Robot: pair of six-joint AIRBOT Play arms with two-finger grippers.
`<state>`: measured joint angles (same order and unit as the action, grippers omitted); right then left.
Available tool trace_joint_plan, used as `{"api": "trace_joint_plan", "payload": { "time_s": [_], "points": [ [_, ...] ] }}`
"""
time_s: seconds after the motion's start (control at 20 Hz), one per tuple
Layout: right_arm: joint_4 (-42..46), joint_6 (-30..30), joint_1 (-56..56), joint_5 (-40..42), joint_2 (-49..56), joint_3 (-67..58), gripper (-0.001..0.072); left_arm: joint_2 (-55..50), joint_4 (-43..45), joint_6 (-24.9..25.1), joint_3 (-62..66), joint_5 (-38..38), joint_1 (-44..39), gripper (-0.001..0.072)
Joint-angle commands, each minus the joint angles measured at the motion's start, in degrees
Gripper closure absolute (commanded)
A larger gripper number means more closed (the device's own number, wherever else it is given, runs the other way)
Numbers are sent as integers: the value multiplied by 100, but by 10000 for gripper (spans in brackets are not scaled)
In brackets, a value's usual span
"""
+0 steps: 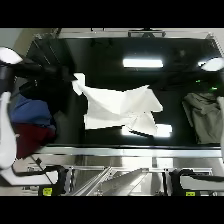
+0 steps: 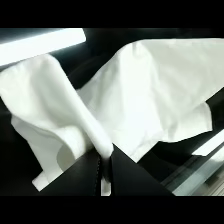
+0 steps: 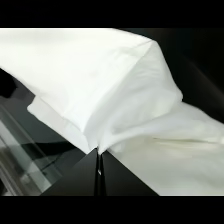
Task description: Fold the shirts.
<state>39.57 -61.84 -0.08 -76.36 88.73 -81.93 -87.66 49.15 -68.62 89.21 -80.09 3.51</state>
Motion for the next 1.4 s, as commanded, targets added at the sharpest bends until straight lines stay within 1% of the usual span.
{"api": "trace_joint_plan", "payload": {
  "time_s": [0.0, 0.05, 0.1, 0.15, 0.2, 0.3, 0.4, 0.5, 0.6, 0.7, 0.75, 0.8, 0.95, 1.05, 1.1, 1.2, 1.25, 1.35],
  "points": [
    [-90, 37, 125, 745, 1093, 11, 653, -1165, 17, 203, -273, 404, 146, 683],
    [-133, 35, 103, 859, 1228, 2, 409, -1427, 17, 214, -273, 503, 197, 680],
    [-120, 33, 57, 894, 1287, -39, 237, -1641, 22, 214, -232, 584, 247, 452],
    [-120, -28, -46, 852, 1272, -103, 237, -1862, 24, 214, -72, 525, 304, 125],
    [-109, -107, -197, 715, 1207, -181, 237, -2072, 24, 190, 190, 396, 385, -11],
    [-76, -214, -638, 201, 885, -221, 241, -2354, 28, 188, 822, -136, 522, -11],
    [192, -378, -1040, -435, 503, -103, 247, -2444, 39, 188, 1314, -684, 579, -10],
    [636, -546, -1303, -544, -50, 588, 247, -2437, 35, 188, 1510, -1128, 579, -10],
    [940, -549, -1482, -411, -660, 1646, 245, -2441, 39, 188, 1502, -1510, 470, -10],
    [977, -540, -1552, 31, -1231, 2811, 235, -2437, 37, 192, 1331, -1803, 313, -9],
    [977, -540, -1550, 328, -1449, 3346, 98, -2437, 37, 195, 1176, -1875, 212, -9],
    [975, -538, -1543, 605, -1567, 3751, 21, -2437, 42, 195, 1012, -1860, 140, -9],
    [953, -337, -1534, 1355, -1521, 4538, 21, -2439, 42, 197, 546, -1528, -31, -8],
    [852, -144, -1432, 1556, -1333, 4653, 21, -2441, 37, 195, 450, -1469, -52, -6],
    [750, -37, -1340, 1617, -1239, 4653, 22, -2439, 17, 192, 455, -1425, -61, 51],
    [356, 227, -1099, 1773, -1058, 4653, 39, -2441, 17, 192, 509, -1397, -61, 247],
    [96, 415, -960, 1799, -962, 4653, 88, -2441, 17, 192, 544, -1394, -68, 365],
    [-308, 734, -713, 1792, -859, 4651, 342, -2441, 15, 192, 621, -1436, -76, 582]
  ]
}}
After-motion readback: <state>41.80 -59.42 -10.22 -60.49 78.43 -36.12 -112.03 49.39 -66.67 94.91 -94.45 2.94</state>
